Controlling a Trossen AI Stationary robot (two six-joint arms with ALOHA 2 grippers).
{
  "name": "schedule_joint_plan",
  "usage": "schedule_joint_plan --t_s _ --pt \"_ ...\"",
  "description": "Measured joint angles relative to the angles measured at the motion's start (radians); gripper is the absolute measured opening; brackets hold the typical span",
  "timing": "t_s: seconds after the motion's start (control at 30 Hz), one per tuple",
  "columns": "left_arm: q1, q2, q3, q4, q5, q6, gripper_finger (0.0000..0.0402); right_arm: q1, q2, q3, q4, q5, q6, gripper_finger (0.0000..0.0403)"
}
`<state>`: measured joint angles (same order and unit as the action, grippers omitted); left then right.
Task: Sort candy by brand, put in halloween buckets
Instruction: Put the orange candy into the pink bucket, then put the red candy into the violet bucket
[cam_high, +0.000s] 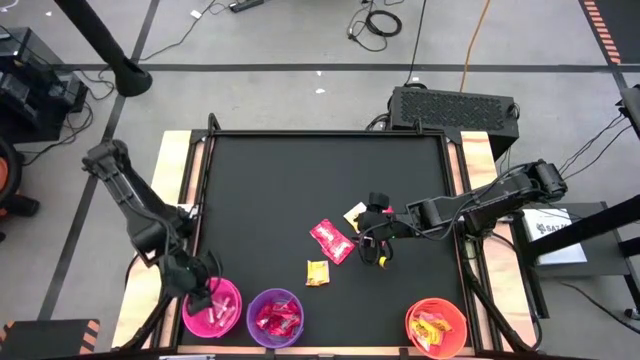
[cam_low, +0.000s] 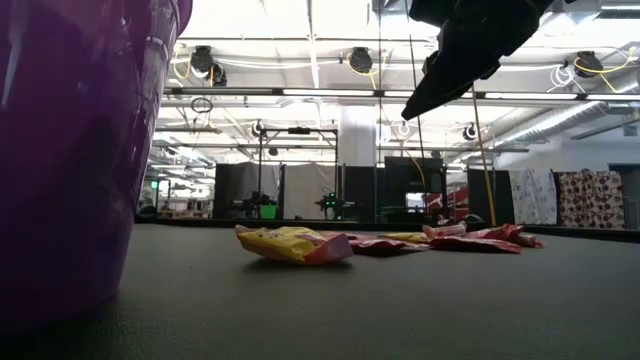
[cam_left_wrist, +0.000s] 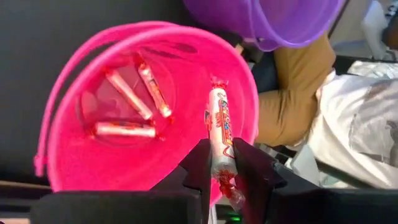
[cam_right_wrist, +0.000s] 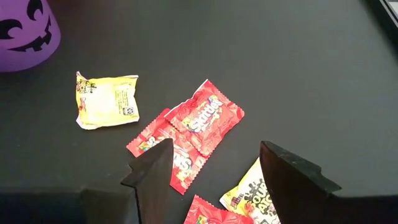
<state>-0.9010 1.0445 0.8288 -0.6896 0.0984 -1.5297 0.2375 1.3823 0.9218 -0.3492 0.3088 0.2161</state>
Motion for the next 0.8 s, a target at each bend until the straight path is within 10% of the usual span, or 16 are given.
schedule_joint_plan --t_s 0.37,0.8 --pt "-0.016 0.055 0.044 0.0 0.104 -0.089 0.0076 0.0 0.0 0.0 0.0 0.0 -0.001 0.0231" --pt "-0.007 0.056 0.044 -0.003 0.181 -0.137 0.0269 0.0 0.0 0.0 0.0 0.0 -0.019 0.0231"
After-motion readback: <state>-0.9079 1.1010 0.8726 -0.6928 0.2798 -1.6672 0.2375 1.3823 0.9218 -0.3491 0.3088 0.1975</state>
